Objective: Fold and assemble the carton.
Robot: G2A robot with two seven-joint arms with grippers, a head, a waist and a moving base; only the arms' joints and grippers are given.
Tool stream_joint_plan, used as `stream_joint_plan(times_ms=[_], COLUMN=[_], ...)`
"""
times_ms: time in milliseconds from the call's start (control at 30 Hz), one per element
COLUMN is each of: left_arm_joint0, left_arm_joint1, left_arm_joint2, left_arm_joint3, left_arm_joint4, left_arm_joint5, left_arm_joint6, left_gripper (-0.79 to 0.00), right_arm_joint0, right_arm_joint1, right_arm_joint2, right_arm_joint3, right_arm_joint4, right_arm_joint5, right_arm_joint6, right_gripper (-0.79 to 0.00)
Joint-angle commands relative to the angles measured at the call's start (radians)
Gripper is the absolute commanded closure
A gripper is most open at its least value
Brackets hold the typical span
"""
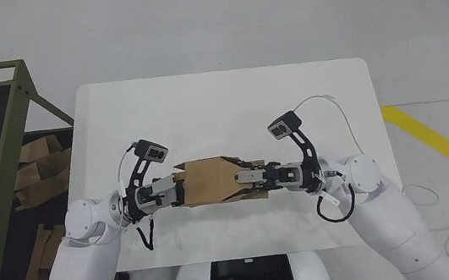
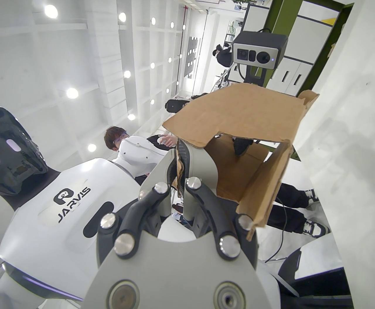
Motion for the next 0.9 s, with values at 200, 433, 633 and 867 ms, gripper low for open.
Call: stream_joint_plan(times_ms=[200,433,633,867], left_arm_joint0=[-0.011,-0.018,-0.02,-0.021], left_arm_joint1=[0.005,0.009,0.013,0.017], left_arm_joint2=[0.005,0.002,0.001,0.007], left_arm_joint3=[0.009,0.017,0.015,0.017], left_arm_joint4=[0.004,0.005,0.02,0.04], left_arm_joint5=[0.007,0.002,0.003,-0.004], left_arm_joint6=[-0.014,-0.014,-0.014,-0.01], left_gripper=[-0.785,-0.597,-0.382,-0.286], right_arm_joint0=[0.016,0.026,0.034,0.036], right_arm_joint1=[-0.001,-0.001,-0.002,-0.001], right_arm_joint2=[-0.009,-0.011,-0.018,-0.022], right_arm_joint3=[0.016,0.024,0.026,0.034], right_arm_joint4=[0.003,0.005,0.002,-0.006], right_arm_joint5=[0.009,0.013,0.023,0.025], right_arm_joint6=[0.008,0.011,0.018,0.02], right_gripper=[0.0,0.0,0.0,0.0])
